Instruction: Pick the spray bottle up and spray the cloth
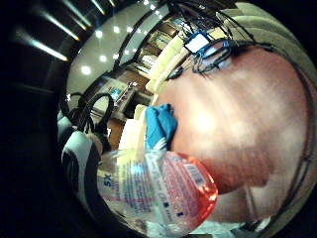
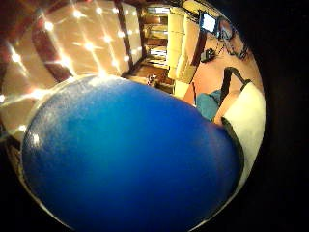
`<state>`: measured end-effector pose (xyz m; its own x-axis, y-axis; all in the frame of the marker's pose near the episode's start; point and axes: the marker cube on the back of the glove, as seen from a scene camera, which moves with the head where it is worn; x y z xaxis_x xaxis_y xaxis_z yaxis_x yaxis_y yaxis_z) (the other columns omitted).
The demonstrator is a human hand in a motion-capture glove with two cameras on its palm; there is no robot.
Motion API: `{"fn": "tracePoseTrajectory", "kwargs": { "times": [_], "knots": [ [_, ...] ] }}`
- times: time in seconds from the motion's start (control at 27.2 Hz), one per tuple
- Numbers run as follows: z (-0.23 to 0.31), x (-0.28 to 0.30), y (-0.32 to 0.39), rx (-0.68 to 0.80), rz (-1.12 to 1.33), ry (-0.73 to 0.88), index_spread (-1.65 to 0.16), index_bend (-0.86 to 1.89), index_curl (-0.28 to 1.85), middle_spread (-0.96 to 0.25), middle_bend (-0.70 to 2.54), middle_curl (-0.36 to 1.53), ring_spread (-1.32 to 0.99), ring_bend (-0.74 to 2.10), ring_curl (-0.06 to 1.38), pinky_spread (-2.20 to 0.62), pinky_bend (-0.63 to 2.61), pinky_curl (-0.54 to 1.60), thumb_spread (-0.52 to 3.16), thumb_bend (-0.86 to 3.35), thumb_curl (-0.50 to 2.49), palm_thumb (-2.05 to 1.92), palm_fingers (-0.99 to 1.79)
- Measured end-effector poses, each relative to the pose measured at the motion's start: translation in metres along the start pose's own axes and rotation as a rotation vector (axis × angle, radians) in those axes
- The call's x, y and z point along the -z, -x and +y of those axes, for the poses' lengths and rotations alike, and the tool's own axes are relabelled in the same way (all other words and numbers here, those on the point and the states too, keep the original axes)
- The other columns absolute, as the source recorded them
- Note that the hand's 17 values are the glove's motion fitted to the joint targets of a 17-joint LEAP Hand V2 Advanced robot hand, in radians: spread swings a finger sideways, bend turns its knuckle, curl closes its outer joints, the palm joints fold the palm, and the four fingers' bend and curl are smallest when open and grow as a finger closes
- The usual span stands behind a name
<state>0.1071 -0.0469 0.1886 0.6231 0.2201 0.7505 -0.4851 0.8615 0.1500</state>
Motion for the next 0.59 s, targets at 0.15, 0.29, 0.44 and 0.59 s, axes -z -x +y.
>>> {"fn": "tracePoseTrajectory", "kwargs": {
  "times": [0.15,0.29,0.44,0.59],
  "knots": [
    [-0.011,0.029,0.044,-0.122,0.103,-0.010,-0.28,0.37,0.49,-0.23,0.53,0.53,-0.24,0.57,0.45,-0.26,0.34,0.37,0.32,-0.03,0.65,0.93,1.41],
    [-0.019,0.064,0.085,-0.099,0.263,0.095,-0.28,0.38,0.50,-0.23,0.54,0.53,-0.24,0.58,0.45,-0.26,0.35,0.38,0.29,-0.03,0.66,0.93,1.40],
    [-0.050,0.084,0.110,0.055,0.421,0.119,-0.28,0.38,0.51,-0.23,0.55,0.53,-0.23,0.58,0.46,-0.26,0.36,0.38,0.28,-0.03,0.68,0.93,1.39],
    [-0.077,0.091,0.131,0.070,0.549,0.184,-0.28,0.38,0.52,-0.23,0.56,0.52,-0.23,0.59,0.46,-0.26,0.36,0.38,0.26,-0.03,0.69,0.92,1.39]
  ]
}}
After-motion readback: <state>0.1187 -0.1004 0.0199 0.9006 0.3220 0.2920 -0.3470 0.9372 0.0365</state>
